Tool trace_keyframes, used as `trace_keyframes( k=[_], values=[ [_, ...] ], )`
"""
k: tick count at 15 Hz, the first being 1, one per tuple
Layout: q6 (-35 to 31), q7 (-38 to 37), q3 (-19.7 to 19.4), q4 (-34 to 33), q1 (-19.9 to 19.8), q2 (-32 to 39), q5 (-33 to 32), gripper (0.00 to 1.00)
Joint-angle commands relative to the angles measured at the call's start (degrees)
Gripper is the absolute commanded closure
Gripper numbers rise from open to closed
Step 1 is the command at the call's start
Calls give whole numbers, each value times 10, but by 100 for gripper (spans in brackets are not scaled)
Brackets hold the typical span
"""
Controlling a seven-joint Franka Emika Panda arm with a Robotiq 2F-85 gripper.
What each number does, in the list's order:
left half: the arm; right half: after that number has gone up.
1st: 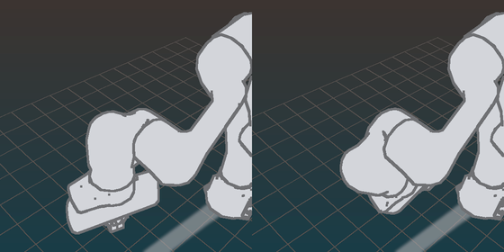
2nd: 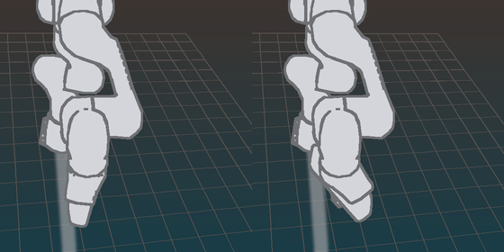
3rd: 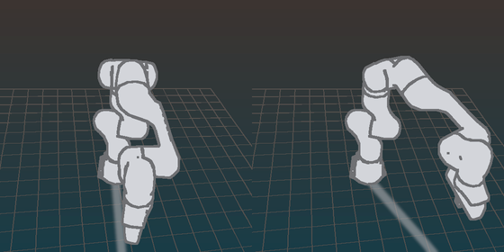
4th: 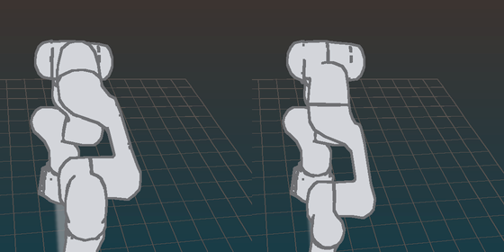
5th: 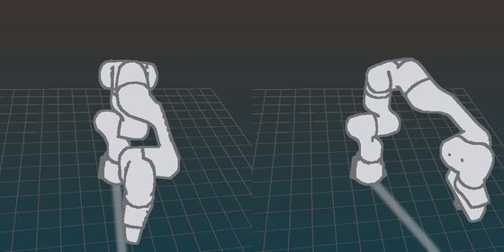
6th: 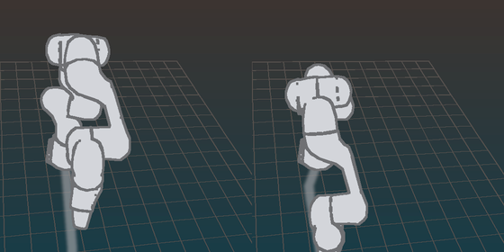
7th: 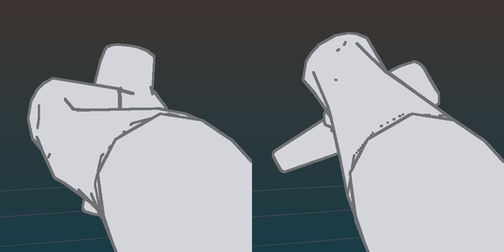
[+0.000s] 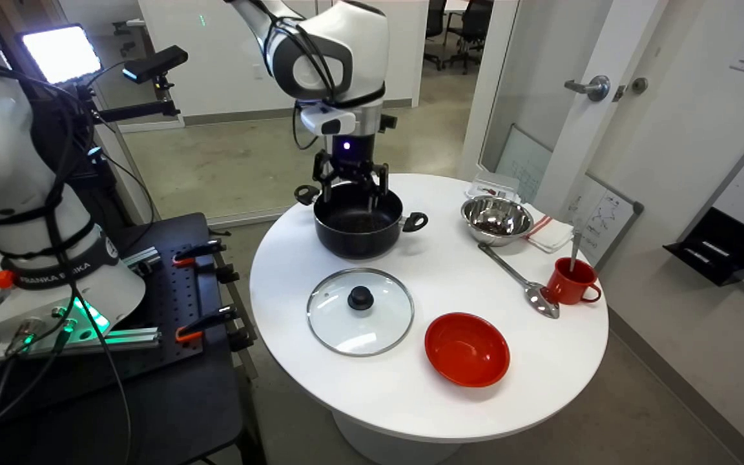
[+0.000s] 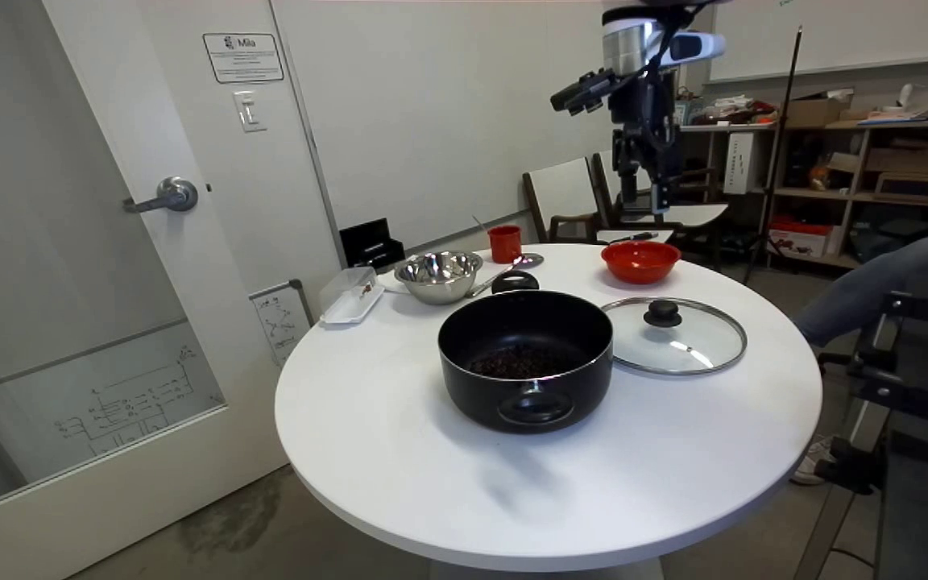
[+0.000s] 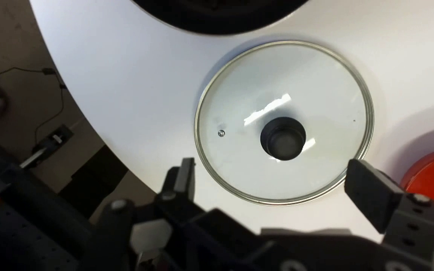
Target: Pick up the lid from the black pot and put it on the table.
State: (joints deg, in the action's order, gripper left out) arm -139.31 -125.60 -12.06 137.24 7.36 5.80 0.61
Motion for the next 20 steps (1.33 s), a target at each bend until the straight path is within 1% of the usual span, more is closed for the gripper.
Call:
trace_keyframes(
  k=[1, 3, 4, 5, 7, 20],
  values=[
    [27, 20, 48, 28, -28, -80, 4, 0],
    [33, 39, 66, 30, -39, -102, 22, 0],
    [42, 57, 72, 29, -43, -108, 42, 0],
    [27, 23, 79, 15, -49, -79, 16, 0],
    [34, 37, 86, 19, -54, -93, 29, 0],
    [35, 43, 87, 22, -57, -97, 32, 0]
  ],
)
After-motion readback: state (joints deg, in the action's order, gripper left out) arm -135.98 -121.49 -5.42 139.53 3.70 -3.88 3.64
